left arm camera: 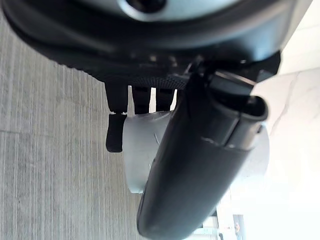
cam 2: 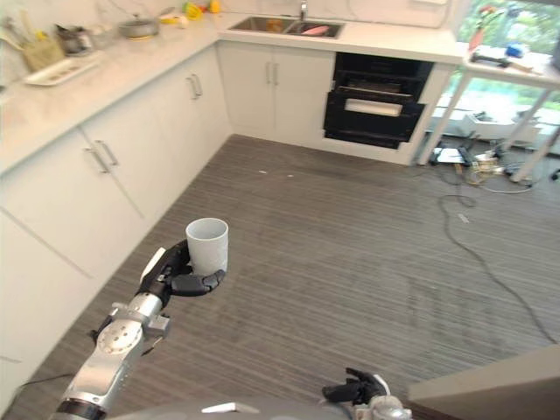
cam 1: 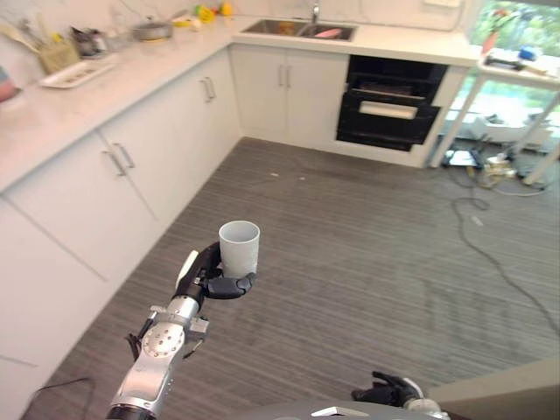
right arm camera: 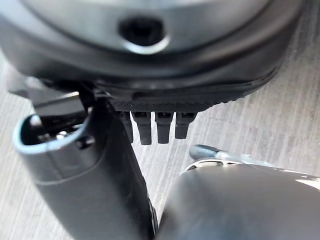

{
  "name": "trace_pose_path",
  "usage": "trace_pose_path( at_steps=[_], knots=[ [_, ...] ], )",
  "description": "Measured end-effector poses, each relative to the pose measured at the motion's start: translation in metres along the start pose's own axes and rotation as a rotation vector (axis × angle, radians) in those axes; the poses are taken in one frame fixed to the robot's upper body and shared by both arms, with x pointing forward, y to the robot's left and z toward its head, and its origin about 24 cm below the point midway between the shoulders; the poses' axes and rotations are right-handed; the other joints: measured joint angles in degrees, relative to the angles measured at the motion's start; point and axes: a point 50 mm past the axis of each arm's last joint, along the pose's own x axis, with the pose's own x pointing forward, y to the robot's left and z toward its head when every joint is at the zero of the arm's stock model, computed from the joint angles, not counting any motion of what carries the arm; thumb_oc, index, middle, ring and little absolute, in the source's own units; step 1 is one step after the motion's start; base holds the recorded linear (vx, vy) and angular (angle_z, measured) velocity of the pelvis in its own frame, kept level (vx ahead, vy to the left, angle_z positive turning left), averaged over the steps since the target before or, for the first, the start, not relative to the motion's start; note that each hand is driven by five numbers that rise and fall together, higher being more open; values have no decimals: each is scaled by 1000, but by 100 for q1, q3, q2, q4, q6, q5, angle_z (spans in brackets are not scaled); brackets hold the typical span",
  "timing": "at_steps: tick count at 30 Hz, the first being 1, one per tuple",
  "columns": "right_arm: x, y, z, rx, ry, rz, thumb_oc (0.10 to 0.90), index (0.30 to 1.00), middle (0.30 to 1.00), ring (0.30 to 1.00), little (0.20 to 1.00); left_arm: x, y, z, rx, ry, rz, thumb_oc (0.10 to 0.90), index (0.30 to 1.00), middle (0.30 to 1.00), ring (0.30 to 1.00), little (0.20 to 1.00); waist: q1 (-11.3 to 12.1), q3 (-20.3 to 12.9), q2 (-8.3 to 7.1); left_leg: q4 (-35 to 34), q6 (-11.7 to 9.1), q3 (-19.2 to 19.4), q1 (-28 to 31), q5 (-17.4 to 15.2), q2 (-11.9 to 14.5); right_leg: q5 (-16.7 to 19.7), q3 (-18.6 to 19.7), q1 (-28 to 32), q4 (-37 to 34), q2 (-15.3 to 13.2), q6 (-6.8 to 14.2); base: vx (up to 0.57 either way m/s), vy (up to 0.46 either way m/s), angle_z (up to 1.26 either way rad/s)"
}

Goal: Place the dishes in the dishwasher.

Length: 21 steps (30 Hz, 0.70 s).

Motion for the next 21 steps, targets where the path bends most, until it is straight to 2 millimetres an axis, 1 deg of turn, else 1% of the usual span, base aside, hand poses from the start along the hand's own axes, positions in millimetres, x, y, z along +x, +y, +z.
trace_pose_path(
  at_steps=[1,2,3,4,5,6,7,8,9,10,11,12,13,14,15,16,17,18,19,20,21],
  knots=[
    [0,0,6,-4,-26,-2,800,900,900,900,900,0,4,-1,3,3,17,400,300,300,300,300,-1,48,-23,115,225,-92,10,-100,-162,-136,27,-368,932,-291,-59,211,210,25],
    [0,0,20,-11,-80,0,800,900,900,900,900,1,6,0,-9,-2,45,400,300,300,300,300,-17,223,-16,259,396,-214,46,-141,-301,-156,214,-986,2254,-588,-146,221,68,24],
    [0,-1,21,-10,-83,0,800,900,900,900,900,0,6,0,-9,-1,47,400,300,300,300,300,-20,231,-1,266,396,-222,48,-143,-304,-177,226,-1038,2313,-596,-139,277,34,42],
    [-1,-1,38,-30,-157,4,800,900,900,900,900,-2,11,-4,14,21,55,400,300,300,300,300,-67,206,39,254,543,-415,-3,-196,-352,-441,353,-1652,2390,-377,1,282,23,41],
    [-1,2,47,-38,-184,17,800,900,900,900,900,0,15,-1,32,13,58,400,300,300,300,300,-76,241,42,271,553,-442,-8,-169,-345,-450,306,-1779,2125,-229,2,329,14,55],
    [-2,8,58,-40,-233,38,800,900,900,900,900,2,19,3,50,4,63,400,300,300,300,300,-87,297,-22,305,621,-582,-38,-185,-363,-455,177,-2015,1481,126,30,589,-18,51],
    [-3,12,64,-35,-261,51,800,900,900,900,900,5,22,6,61,-4,67,400,300,300,300,300,-146,371,-80,342,559,-703,-47,-180,-389,-407,-27,-2154,981,320,71,524,-46,76],
    [-3,15,62,-30,-260,59,800,900,900,900,900,7,22,5,64,0,64,400,300,300,300,300,-281,372,-184,360,556,-872,-48,-381,-466,-350,-367,-2271,568,434,166,574,-75,74],
    [-4,18,62,-26,-263,65,800,900,900,900,900,7,22,5,55,-1,72,400,300,300,300,300,-323,386,-266,377,531,-868,-46,-515,-535,-303,-732,-2444,312,481,250,229,-52,67],
    [-4,19,59,-21,-256,66,800,900,900,900,900,8,21,4,47,3,75,400,300,300,300,300,-353,390,-292,391,539,-828,-53,-531,-559,-293,-957,-2420,-112,568,256,373,-53,52],
    [-3,19,56,-14,-244,63,800,900,900,900,900,7,18,3,39,6,69,400,300,300,300,300,-386,389,-326,400,517,-806,1,-562,-597,-275,-1221,-2454,-376,618,221,184,-22,50],
    [-3,17,52,4,-229,54,800,900,900,900,900,6,13,-1,22,16,57,400,300,300,300,300,-415,378,-305,379,576,-826,231,-720,-655,-269,-1569,-2429,-705,794,195,179,-19,36],
    [-3,15,53,3,-230,48,800,900,900,900,900,6,11,-1,17,18,52,400,300,300,300,300,-404,349,-275,326,628,-807,395,-760,-677,-208,-1755,-2384,-685,852,56,4,-2,30],
    [-2,15,52,-1,-226,46,800,900,900,900,900,6,9,-2,19,20,44,400,300,300,300,300,-419,317,-223,235,591,-831,556,-801,-718,-162,-1772,-2332,-684,921,-112,0,0,16],
    [-2,9,53,-10,-220,33,800,900,900,900,900,6,5,-3,0,23,44,400,300,300,300,300,-409,299,-18,164,420,-820,843,-919,-647,519,-1710,-2109,-843,1115,-1122,0,0,6],
    [-1,9,54,-13,-218,32,800,900,900,900,900,6,5,-4,1,25,44,400,300,300,300,300,-372,296,24,381,148,-814,882,-1041,-680,1005,-1631,-1958,-909,1072,-1862,902,-123,-8],
    [-1,9,55,-16,-219,31,800,900,900,900,900,6,5,-4,1,25,43,400,300,300,300,300,-351,317,-12,658,-95,-802,822,-1207,-739,1348,-1484,-1893,-946,1017,-2196,1542,-218,-27],
    [-1,8,57,-15,-225,30,800,900,900,900,900,6,4,-5,-5,29,46,400,300,300,300,300,-292,274,94,952,-334,-803,644,-1467,-651,1243,-1388,-1758,-1034,1155,-2056,1960,-218,18],
    [-3,3,56,19,-243,14,800,900,900,900,900,12,-6,6,-25,-15,10,400,300,300,300,300,-365,349,224,2525,-1498,-1556,74,-1191,-594,12,-1291,-1775,489,1122,-1860,1253,-124,33],
    [-3,-2,48,52,-208,0,800,900,900,900,900,3,-9,1,-41,-4,2,400,300,300,300,300,-452,300,239,3883,-1687,-1141,-390,-812,-634,-535,-1340,-1298,735,1235,-1491,792,-93,60],
    [-5,-8,41,34,-193,-21,800,900,900,900,900,-5,-9,0,-30,-7,-16,400,300,300,300,300,-590,167,173,5133,-1738,-853,-978,-149,-611,-826,-1270,-826,282,1361,-1532,484,-127,21]
  ],
)
